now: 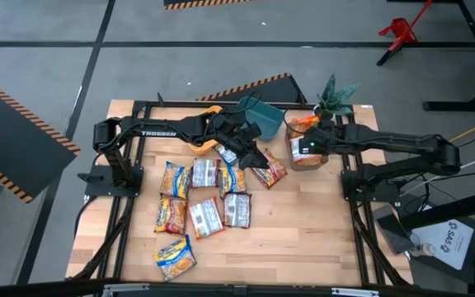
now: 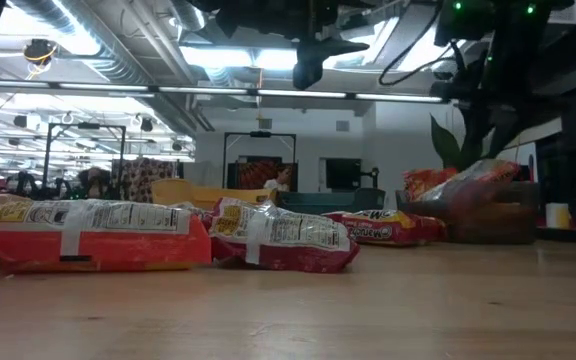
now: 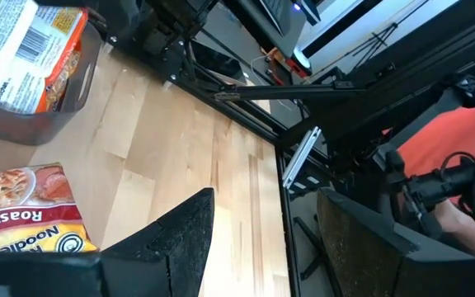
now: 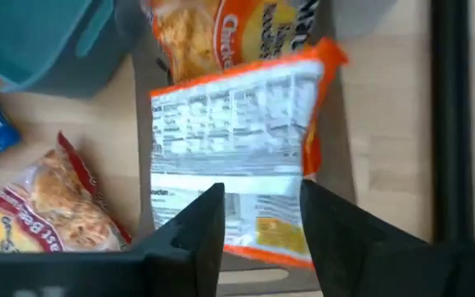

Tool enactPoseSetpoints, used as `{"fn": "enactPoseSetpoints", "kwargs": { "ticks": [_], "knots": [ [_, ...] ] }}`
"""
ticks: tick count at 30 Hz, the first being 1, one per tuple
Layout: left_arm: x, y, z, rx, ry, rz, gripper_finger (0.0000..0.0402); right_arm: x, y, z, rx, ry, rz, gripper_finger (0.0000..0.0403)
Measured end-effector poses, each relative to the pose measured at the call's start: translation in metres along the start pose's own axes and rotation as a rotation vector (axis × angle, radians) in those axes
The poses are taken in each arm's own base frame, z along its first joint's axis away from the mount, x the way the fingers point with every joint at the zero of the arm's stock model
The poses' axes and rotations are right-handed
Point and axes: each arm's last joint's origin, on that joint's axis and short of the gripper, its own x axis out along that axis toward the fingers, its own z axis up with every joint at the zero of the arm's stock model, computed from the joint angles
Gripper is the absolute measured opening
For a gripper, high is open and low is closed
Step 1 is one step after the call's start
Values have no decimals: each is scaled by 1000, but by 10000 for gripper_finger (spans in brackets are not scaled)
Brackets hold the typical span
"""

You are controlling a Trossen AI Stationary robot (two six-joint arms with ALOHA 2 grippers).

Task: Sort Maruchan noodles
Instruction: Put the right orange noodle pack into the black bin

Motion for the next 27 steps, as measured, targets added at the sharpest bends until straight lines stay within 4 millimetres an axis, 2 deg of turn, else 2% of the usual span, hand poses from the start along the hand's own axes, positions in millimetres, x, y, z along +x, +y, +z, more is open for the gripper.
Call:
{"fn": "enactPoseSetpoints", "kwargs": {
  "ticks": [6, 9, 12, 20, 27],
  "knots": [
    [0, 0, 0, 0, 1, -1, 210, -21, 8, 13, 31, -68, 48, 137],
    [0, 0, 0, -1, 0, 0, 210, -21, 14, 16, 24, -112, 33, 126],
    [-1, 1, 1, -12, 2, -5, 210, -11, 17, 14, -9, -119, -17, 115],
    [-8, 6, 4, -135, 90, -128, 210, 35, 24, -2, -98, -33, -201, 100],
    [-10, 4, 4, -227, 161, -216, 210, 58, 33, -10, -202, 41, -278, 98]
  ]
}}
